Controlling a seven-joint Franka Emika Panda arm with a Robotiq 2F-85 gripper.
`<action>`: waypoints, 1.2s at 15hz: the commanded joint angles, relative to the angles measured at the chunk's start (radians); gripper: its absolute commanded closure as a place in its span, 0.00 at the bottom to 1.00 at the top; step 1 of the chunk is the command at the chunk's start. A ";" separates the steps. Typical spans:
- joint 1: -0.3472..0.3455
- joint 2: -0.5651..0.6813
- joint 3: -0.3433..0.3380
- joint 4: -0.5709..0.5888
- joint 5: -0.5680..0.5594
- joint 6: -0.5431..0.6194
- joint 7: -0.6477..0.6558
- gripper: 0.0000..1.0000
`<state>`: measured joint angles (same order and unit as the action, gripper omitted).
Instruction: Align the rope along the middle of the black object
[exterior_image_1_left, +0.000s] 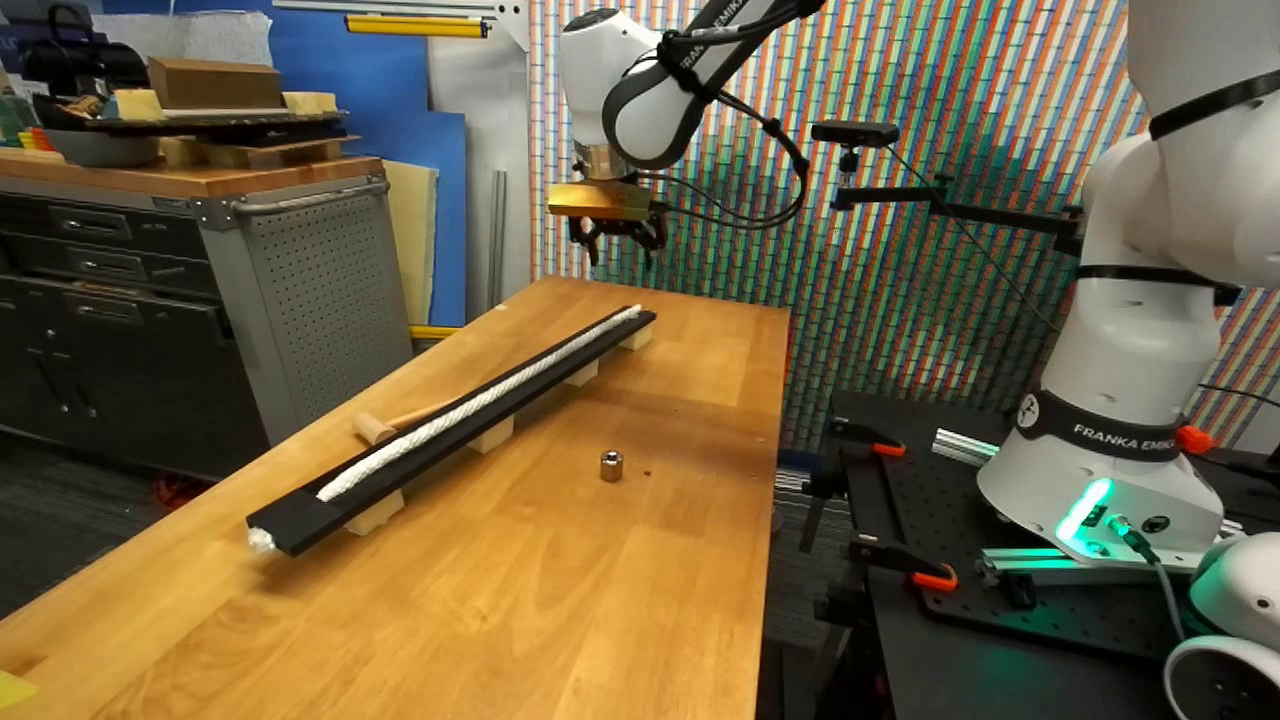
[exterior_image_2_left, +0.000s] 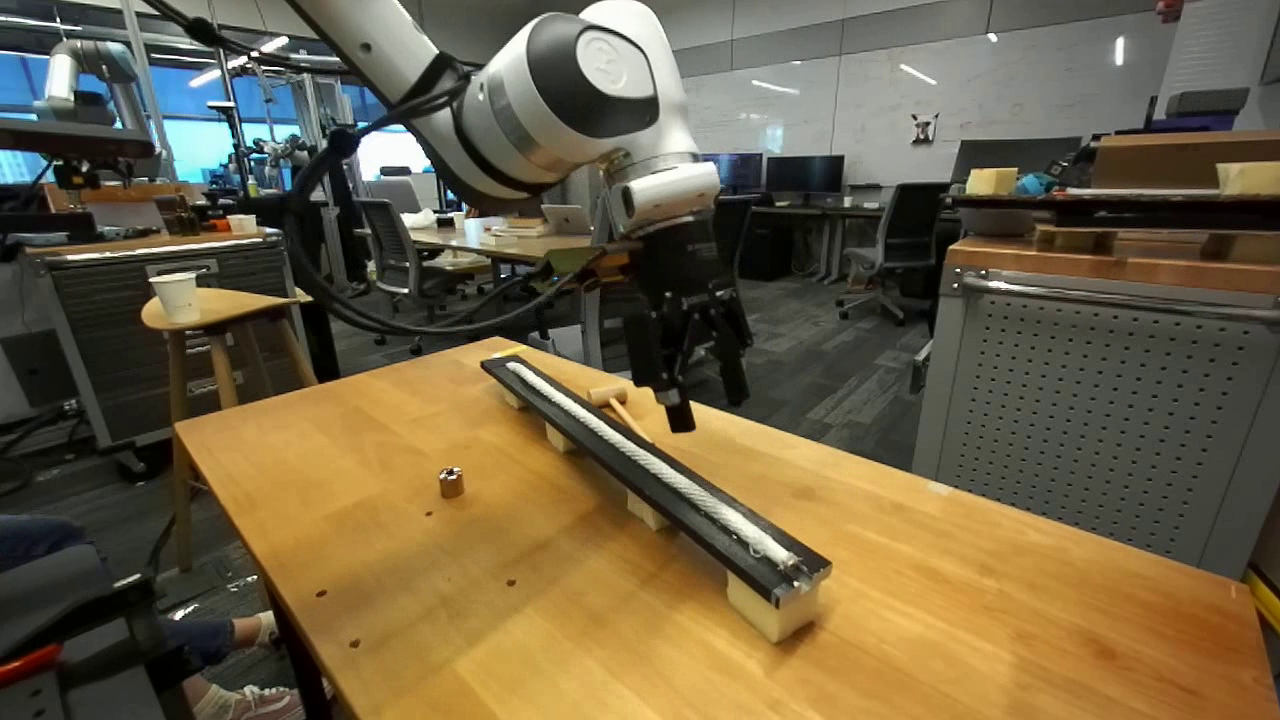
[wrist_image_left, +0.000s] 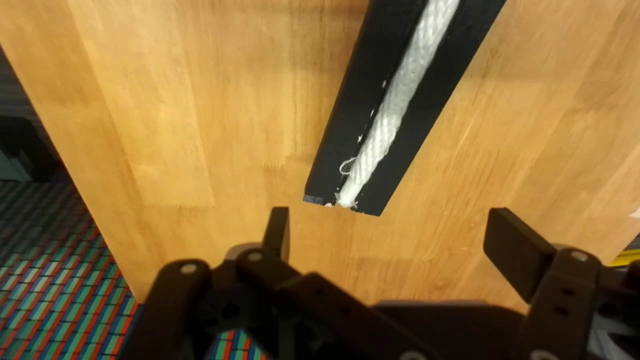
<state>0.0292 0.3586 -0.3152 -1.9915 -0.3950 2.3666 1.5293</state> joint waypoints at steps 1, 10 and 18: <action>0.013 -0.165 0.036 -0.142 -0.100 0.028 -0.084 0.00; -0.006 -0.428 0.198 -0.318 -0.135 0.036 -0.326 0.00; -0.030 -0.453 0.256 -0.328 -0.119 0.023 -0.357 0.00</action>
<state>0.0411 -0.0942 -0.0995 -2.3203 -0.5211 2.3895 1.1772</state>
